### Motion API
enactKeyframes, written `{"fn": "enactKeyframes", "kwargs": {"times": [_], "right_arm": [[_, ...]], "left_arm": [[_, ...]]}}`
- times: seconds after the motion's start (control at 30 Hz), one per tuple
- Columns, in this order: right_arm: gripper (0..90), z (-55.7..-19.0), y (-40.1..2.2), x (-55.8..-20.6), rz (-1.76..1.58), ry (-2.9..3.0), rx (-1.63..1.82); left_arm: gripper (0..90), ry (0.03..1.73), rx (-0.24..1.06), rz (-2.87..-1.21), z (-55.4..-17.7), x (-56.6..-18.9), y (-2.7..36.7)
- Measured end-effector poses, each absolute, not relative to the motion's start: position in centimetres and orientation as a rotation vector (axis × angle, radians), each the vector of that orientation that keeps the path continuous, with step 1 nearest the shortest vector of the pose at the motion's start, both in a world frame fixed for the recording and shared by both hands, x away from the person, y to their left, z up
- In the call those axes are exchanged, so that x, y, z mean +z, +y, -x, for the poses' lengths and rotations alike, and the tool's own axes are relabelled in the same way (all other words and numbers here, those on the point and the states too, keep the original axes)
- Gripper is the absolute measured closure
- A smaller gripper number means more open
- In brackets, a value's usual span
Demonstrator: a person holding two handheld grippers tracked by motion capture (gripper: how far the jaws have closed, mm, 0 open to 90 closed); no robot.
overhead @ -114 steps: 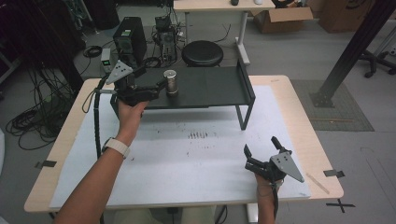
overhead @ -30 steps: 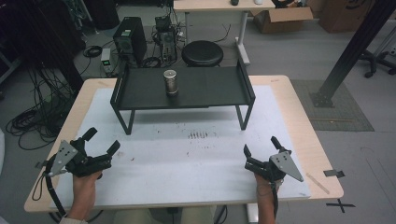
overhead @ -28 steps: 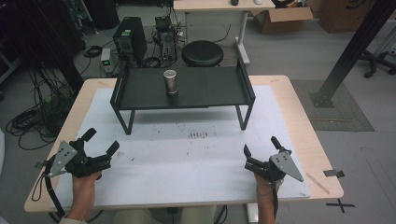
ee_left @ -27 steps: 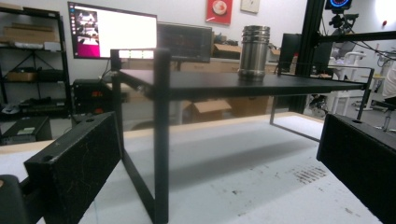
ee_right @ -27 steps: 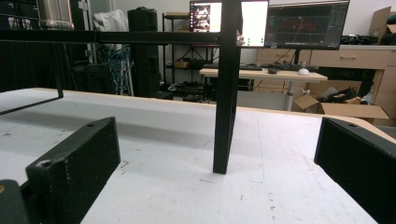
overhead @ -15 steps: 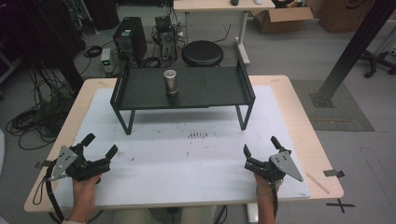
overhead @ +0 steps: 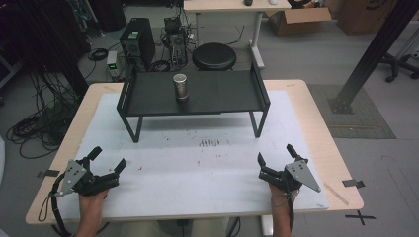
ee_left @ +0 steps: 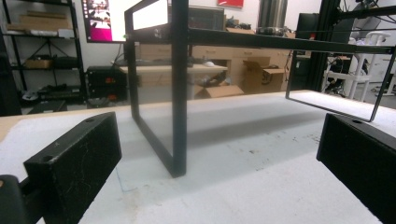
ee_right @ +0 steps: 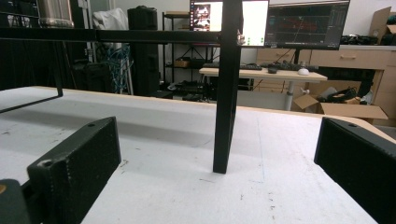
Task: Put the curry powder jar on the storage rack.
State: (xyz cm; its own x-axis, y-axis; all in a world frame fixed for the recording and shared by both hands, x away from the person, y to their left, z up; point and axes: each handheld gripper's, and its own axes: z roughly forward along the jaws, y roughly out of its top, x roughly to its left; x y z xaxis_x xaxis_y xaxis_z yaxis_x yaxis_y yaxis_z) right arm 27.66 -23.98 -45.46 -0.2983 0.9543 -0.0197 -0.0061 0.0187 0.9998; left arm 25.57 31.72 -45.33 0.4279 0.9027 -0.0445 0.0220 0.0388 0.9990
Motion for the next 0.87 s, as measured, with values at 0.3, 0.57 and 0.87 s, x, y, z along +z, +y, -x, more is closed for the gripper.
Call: {"fn": "enactKeyframes", "kwargs": {"times": [0.3, 0.57, 0.87], "right_arm": [[0.1, -27.65, -24.00, -45.46, -1.034, 1.433, 1.417], [0.1, -27.63, -24.00, -45.47, -1.034, 1.431, 1.418], [0.1, -27.62, -24.01, -45.48, -1.033, 1.430, 1.419]], "left_arm": [[0.2, 0.887, 0.871, -1.401, -25.49, -45.35, 31.30], [0.2, 0.889, 0.875, -1.399, -25.46, -45.37, 31.30], [0.2, 0.896, 0.870, -1.393, -25.48, -45.38, 31.36]]}}
